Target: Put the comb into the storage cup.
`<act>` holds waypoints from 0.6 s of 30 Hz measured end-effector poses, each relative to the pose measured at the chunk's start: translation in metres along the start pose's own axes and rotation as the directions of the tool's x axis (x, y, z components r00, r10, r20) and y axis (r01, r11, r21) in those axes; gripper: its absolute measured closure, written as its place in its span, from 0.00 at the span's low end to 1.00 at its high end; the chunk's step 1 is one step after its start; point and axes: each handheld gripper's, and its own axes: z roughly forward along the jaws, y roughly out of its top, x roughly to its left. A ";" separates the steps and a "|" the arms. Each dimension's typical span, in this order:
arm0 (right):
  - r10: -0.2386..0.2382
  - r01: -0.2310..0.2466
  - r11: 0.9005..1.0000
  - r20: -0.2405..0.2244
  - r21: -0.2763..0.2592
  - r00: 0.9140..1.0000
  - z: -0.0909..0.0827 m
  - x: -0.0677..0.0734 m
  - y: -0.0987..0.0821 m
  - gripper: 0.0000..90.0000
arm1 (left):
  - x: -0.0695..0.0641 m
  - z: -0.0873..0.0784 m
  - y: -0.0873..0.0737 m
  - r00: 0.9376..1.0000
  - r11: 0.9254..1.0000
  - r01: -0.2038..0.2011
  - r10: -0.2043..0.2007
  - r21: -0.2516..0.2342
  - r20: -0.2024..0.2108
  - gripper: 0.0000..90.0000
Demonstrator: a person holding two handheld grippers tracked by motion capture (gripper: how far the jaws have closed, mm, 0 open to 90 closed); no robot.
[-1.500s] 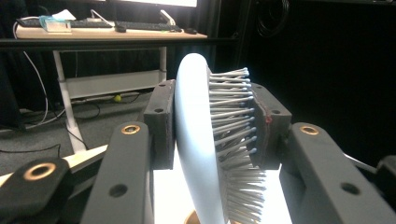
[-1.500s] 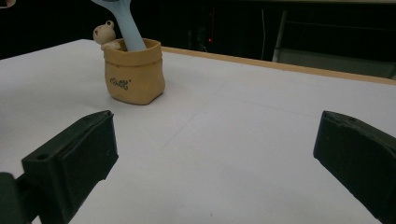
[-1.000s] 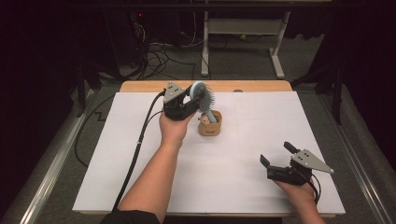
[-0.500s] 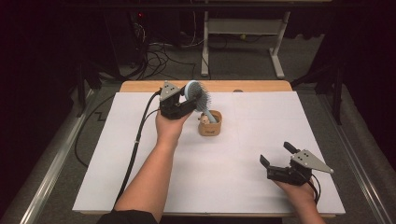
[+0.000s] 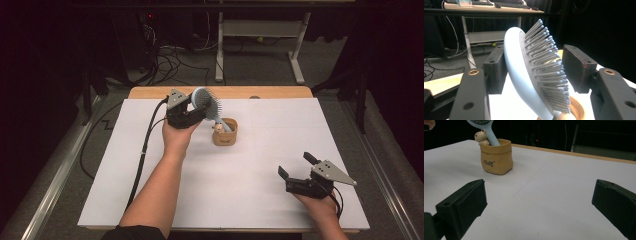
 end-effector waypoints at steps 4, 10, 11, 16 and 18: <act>-0.001 0.001 1.000 0.000 0.000 1.000 0.000 0.000 0.000 0.00 | 0.001 -0.001 -0.001 1.000 1.000 -0.002 0.002 0.001 -0.001 0.43; 0.000 0.000 1.000 0.000 0.002 1.000 0.000 0.000 0.000 0.00 | 0.003 -0.001 -0.001 1.000 1.000 0.001 -0.001 0.009 0.001 0.37; 0.000 0.000 1.000 0.001 0.002 1.000 0.000 0.000 0.000 0.00 | 0.003 0.000 -0.002 1.000 1.000 0.005 -0.005 0.008 0.004 0.36; -0.001 0.001 1.000 0.000 0.002 1.000 0.000 0.000 0.000 0.00 | 0.005 0.000 -0.002 1.000 1.000 0.010 -0.010 0.016 0.001 0.32; -0.001 0.001 1.000 0.001 0.002 1.000 0.000 0.000 0.000 0.00 | 0.005 -0.001 -0.002 1.000 1.000 0.005 -0.005 0.017 0.001 0.32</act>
